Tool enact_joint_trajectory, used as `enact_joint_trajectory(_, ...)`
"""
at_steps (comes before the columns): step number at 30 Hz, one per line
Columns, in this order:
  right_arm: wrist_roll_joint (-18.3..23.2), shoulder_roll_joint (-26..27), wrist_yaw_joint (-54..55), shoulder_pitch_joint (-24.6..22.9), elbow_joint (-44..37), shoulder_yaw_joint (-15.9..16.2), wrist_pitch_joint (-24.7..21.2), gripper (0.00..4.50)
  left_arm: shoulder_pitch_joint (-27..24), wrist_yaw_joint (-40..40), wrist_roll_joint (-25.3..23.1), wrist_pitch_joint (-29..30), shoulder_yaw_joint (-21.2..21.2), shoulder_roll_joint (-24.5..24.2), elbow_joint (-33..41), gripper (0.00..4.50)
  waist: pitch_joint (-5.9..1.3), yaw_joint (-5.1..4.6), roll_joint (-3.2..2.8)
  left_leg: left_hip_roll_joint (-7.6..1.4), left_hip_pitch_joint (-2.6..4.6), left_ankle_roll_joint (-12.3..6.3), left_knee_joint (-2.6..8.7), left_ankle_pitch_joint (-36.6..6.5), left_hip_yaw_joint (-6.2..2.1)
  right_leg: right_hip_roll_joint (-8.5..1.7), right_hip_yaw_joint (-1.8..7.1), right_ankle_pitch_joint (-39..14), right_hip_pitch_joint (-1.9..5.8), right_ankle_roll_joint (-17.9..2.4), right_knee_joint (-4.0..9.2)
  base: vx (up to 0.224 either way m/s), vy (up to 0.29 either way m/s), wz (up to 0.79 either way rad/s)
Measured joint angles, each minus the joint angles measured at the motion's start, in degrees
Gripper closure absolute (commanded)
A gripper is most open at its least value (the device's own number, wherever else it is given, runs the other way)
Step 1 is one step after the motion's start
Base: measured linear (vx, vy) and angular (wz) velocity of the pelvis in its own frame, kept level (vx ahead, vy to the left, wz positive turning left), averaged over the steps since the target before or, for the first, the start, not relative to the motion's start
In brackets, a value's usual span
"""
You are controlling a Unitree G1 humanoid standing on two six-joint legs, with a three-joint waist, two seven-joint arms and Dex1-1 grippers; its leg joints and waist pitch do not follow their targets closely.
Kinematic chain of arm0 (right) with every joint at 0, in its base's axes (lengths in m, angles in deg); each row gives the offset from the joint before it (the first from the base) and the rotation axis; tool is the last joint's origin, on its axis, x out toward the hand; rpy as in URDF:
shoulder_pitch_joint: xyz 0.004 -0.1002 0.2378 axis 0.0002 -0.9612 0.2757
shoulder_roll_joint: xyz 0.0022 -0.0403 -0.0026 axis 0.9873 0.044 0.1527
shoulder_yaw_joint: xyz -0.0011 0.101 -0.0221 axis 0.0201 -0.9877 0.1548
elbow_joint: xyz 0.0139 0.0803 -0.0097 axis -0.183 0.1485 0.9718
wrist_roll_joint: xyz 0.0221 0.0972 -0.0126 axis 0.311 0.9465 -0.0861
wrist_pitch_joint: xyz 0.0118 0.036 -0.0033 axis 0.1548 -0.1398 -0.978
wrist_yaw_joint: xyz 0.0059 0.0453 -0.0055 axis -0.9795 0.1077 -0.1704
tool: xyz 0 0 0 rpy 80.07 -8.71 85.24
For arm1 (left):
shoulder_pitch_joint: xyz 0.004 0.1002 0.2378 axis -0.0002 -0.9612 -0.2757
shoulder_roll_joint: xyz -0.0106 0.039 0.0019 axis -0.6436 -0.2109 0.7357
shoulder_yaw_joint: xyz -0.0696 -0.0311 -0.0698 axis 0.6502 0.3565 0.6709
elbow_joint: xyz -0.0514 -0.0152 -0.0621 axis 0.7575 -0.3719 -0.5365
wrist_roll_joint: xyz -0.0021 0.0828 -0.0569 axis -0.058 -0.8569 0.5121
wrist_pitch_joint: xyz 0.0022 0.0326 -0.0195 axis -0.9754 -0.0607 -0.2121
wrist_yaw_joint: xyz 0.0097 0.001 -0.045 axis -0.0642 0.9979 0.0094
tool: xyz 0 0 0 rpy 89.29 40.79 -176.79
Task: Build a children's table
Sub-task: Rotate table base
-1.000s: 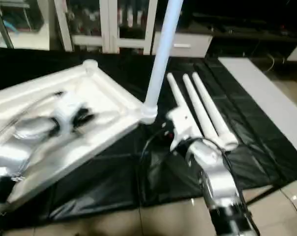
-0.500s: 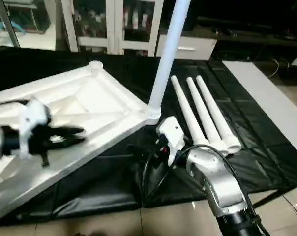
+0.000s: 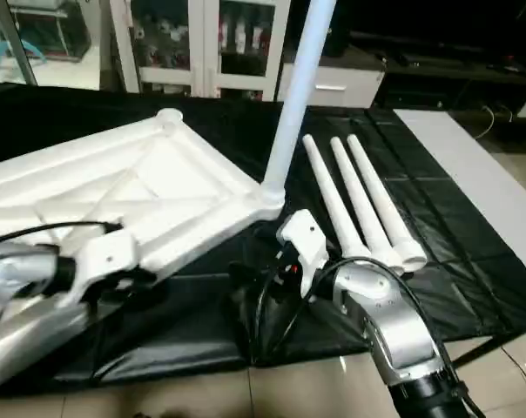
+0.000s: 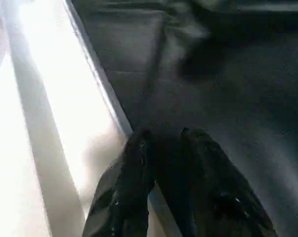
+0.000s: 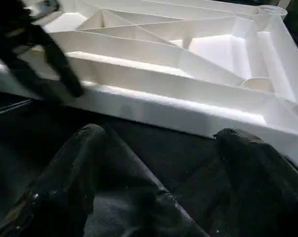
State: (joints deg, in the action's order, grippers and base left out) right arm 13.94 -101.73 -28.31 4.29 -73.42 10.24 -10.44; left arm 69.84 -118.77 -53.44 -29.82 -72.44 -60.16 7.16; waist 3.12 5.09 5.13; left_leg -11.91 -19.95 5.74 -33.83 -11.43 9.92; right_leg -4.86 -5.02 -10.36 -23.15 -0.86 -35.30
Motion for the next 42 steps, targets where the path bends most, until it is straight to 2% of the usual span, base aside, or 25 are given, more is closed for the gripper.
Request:
enact_joint_trajectory(3,-0.4,-0.22,0.05,0.14,-0.17,0.01,0.03,0.65,6.19,7.58,-5.69,-1.99,-1.95,6.54,-9.07,3.24,-0.01,0.07,0.01,0.02,-0.03,0.0,-0.06,0.0,-0.07,0.0,0.0,0.02,0.07,0.12,0.02,-0.017,-0.002,0.01)
enact_joint_trajectory(5,-0.52,-0.2,0.08,0.19,-0.18,0.02,0.11,0.65,8.74,11.67,-8.44,-3.53,-3.11,8.44,-13.3,3.24,-0.02,-0.06,0.03,0.03,-0.04,0.0,-0.07,0.01,-0.11,0.0,0.0,0.07,0.08,0.16,0.06,0.0,0.0,0.0)
enact_joint_trajectory(7,-0.59,-0.37,0.12,0.17,-0.15,0.0,0.12,0.65,9.65,13.5,-9.45,-4.58,-3.9,9.3,-15.41,3.24,-0.02,-0.29,0.03,0.03,-0.07,0.02,-0.07,0.02,-0.11,0.0,0.0,0.12,0.07,0.17,0.08,0.0,0.0,0.0)
enact_joint_trajectory(9,-0.63,-0.46,0.26,0.18,-0.03,-0.05,0.17,0.65,11.04,16.72,-10.22,-6.51,-4.3,12.26,-19.77,3.24,-0.02,-0.11,0.03,0.03,-0.1,0.03,-0.08,0.04,-0.12,0.01,-0.01,0.13,0.08,0.17,0.07,0.0,0.0,0.0)
enact_joint_trajectory(14,-1.06,-0.19,1.19,0.64,0.02,-0.02,0.37,0.65,14.9,29.17,-13.24,-13.38,-4.44,19.42,-30.81,3.24,0.0,0.11,-0.04,0.02,-0.31,0.02,-0.16,0.08,-0.14,0.02,-0.03,0.3,-0.07,-0.05,0.16,0.0,0.0,0.0)
enact_joint_trajectory(16,-1.09,-0.29,1.3,0.48,-0.15,-0.09,0.36,0.65,15.12,33.44,-13.05,-12.96,-1.82,20.21,-31.47,3.24,0.03,-0.2,-0.09,-0.01,-0.35,-0.04,-0.17,0.04,-0.12,0.05,-0.03,0.3,-0.12,-0.05,0.17,0.0,0.0,0.0)
enact_joint_trajectory(19,-1.02,-0.47,1.47,-0.51,-0.57,-0.47,0.19,0.65,15.54,34.93,-7.64,-10.56,8.34,20.11,-27.45,3.24,0.09,-0.54,-0.21,-0.09,-0.26,-0.03,-0.12,0.04,-0.12,0.16,-0.03,0.21,-0.13,-0.19,0.12,0.0,0.0,0.0)
enact_joint_trajectory(20,-0.96,-0.58,1.45,-0.93,-0.99,-0.52,0.13,0.65,15.32,34.33,-4.31,-9.9,12.76,19.63,-24.99,3.24,0.13,-0.51,-0.27,-0.11,-0.22,-0.02,-0.1,0.04,-0.11,0.18,-0.03,0.17,-0.12,-0.25,0.08,0.0,0.0,0.0)
enact_joint_trajectory(21,-0.92,-0.63,1.43,-1.06,-1.12,-0.52,0.11,0.65,15.32,34.16,-3.09,-9.77,14.53,19.3,-24.19,3.24,0.12,-0.48,-0.28,-0.11,-0.18,-0.02,-0.08,0.04,-0.11,0.19,-0.03,0.16,-0.11,-0.26,0.07,0.0,0.0,0.0)
enact_joint_trajectory(23,-0.48,-0.59,1.21,-1.22,-1.68,-0.47,0.07,0.65,14.09,33.97,-0.66,-11.14,18.34,15.33,-23.78,3.24,0.06,-0.51,-0.4,-0.11,-0.1,-0.02,-0.08,0.04,-0.11,0.22,0.0,0.15,-0.05,-0.26,0.07,0.0,0.0,0.0)
enact_joint_trajectory(26,-0.46,-0.67,1.14,-1.82,-2.11,-0.47,0.05,0.65,11.71,35.49,-0.37,-12.26,22.63,10.78,-27.53,3.24,0.06,-0.56,-0.41,-0.13,-0.09,0.0,-0.11,0.05,-0.19,0.29,0.02,0.16,-0.04,-0.25,0.08,0.0,0.0,0.0)
enact_joint_trajectory(29,-0.46,-0.45,1.02,-1.67,-2.19,-0.09,0.03,0.65,9.99,43.33,-0.86,-13.83,30.51,6.13,-34.79,3.24,0.02,-0.31,-0.21,-0.17,-0.13,0.01,-0.15,0.06,-0.25,0.36,0.01,0.17,-0.04,-0.25,0.1,0.0,0.0,0.0)
enact_joint_trajectory(33,-0.46,-0.37,0.34,-1.43,-2.15,0.09,0.02,0.65,9.34,53.2,-1.64,-16.24,38.41,0.4,-41.11,3.24,-0.05,0.11,0.04,-0.18,-0.14,-0.03,-0.14,0.02,-0.27,0.39,0.01,0.16,0.0,-0.23,0.22,0.0,0.0,0.0)
enact_joint_trajectory(37,-0.46,-0.29,-0.09,-0.6,-2.08,0.54,0.02,0.65,6.22,60.72,-1.64,-18.8,42.31,-3.93,-48.17,3.24,-0.15,0.34,0.2,-0.18,-0.11,-0.05,-0.13,0.01,-0.3,0.38,0.02,0.12,0.03,-0.16,0.22,0.0,0.0,0.0)
enact_joint_trajectory(42,-0.47,-0.31,-0.32,-0.39,-1.99,0.84,0.03,0.65,3.02,60.88,-2.04,-18.99,42.7,-4.73,-54.26,3.24,-0.41,0.85,0.63,-0.18,-0.02,-0.02,-0.15,0.02,-0.36,0.39,0.02,0.09,0.17,-0.12,0.25,0.0,0.0,0.0)
